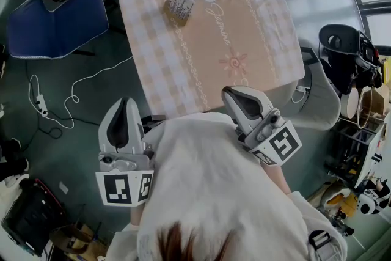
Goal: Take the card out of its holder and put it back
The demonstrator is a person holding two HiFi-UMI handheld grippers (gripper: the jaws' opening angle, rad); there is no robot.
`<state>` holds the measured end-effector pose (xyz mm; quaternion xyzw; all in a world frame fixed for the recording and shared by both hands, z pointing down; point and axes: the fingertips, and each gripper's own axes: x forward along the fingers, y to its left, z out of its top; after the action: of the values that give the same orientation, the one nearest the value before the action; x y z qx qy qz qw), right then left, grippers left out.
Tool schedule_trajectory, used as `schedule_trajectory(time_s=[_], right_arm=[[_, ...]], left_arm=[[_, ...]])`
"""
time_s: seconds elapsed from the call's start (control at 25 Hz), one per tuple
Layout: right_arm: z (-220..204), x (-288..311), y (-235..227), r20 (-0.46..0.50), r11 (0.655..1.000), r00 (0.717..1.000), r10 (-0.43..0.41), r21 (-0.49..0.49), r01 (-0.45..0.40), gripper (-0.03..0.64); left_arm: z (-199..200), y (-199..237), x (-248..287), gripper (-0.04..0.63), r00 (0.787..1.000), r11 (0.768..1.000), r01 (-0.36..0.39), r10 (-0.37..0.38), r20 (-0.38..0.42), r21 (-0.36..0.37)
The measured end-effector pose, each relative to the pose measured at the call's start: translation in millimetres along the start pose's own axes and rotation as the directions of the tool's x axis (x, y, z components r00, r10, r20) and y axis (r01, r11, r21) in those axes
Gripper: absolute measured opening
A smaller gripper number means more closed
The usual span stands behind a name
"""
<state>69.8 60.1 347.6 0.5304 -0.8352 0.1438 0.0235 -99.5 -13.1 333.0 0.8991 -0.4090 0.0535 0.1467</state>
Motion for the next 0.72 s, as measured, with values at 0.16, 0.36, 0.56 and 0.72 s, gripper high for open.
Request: schedule_trajectory(time_s=[0.16,0.36,0.56,0.72], right_arm=[[-1.1,0.9,0.3,-0.006,1.0,1.0,0.003,0.0,-0.003,-0.002],[-2.9,1.3,0.2,-0.012,1.0,1.0,0.003,0.005,-0.003,-0.002],[-3.8,1.5,-0.1,-0.014,1.0,1.0,0.001,0.007,-0.001,-0.002],[-4.5,1.4,0.2,-0.017,1.0,1.0,0.002,0.004,-0.002,-0.002]], left_arm=[[-0.3,0.2,-0.1,0.0,1.0,1.0,-0.001,0.001,0.001,-0.001],[-1.2,-0.7,0.1,0.0,1.0,1.0,0.002,-0.002,-0.002,-0.004],[-1.6,-0.6,0.4,0.0,1.0,1.0,0.005,-0.005,-0.002,-0.006],[-2.5,-0.4,0.3,0.0,1.0,1.0,0.005,-0.005,-0.003,-0.006]])
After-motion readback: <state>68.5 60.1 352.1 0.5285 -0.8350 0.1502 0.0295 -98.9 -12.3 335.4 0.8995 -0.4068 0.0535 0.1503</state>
